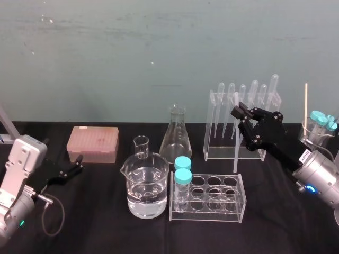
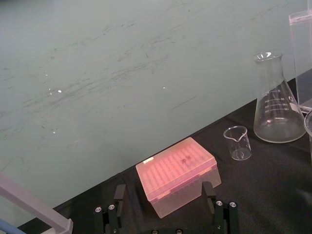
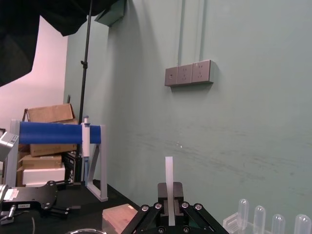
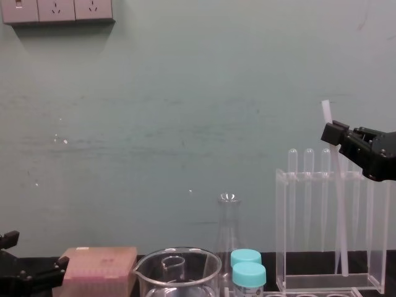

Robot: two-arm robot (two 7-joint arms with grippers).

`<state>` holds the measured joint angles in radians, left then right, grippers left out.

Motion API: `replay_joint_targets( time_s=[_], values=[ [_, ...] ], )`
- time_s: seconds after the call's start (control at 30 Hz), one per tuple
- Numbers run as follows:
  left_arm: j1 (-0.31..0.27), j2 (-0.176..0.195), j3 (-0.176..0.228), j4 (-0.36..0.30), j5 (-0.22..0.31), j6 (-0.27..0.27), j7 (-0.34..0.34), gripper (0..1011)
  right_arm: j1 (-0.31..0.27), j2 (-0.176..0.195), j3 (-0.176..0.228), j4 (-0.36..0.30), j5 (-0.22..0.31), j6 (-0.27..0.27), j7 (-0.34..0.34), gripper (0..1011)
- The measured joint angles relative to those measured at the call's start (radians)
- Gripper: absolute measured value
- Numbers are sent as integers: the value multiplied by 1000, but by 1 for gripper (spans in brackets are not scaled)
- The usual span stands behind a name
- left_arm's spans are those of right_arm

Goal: Pick up the stirring rod with one hand, then place it down.

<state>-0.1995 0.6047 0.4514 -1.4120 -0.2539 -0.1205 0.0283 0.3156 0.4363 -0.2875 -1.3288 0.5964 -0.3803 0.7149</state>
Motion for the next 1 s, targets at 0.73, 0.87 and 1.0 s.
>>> replay_joint_targets(
  time_s=[0.73,0.87,1.0],
  values=[
    [0,0,0,0,0,0,0,1000,0,0,0,0,0,0,0,61],
    [0,0,0,0,0,0,0,1000,0,0,0,0,0,0,0,60],
    [0,0,0,0,0,0,0,1000,0,0,0,0,0,0,0,61]
  ],
)
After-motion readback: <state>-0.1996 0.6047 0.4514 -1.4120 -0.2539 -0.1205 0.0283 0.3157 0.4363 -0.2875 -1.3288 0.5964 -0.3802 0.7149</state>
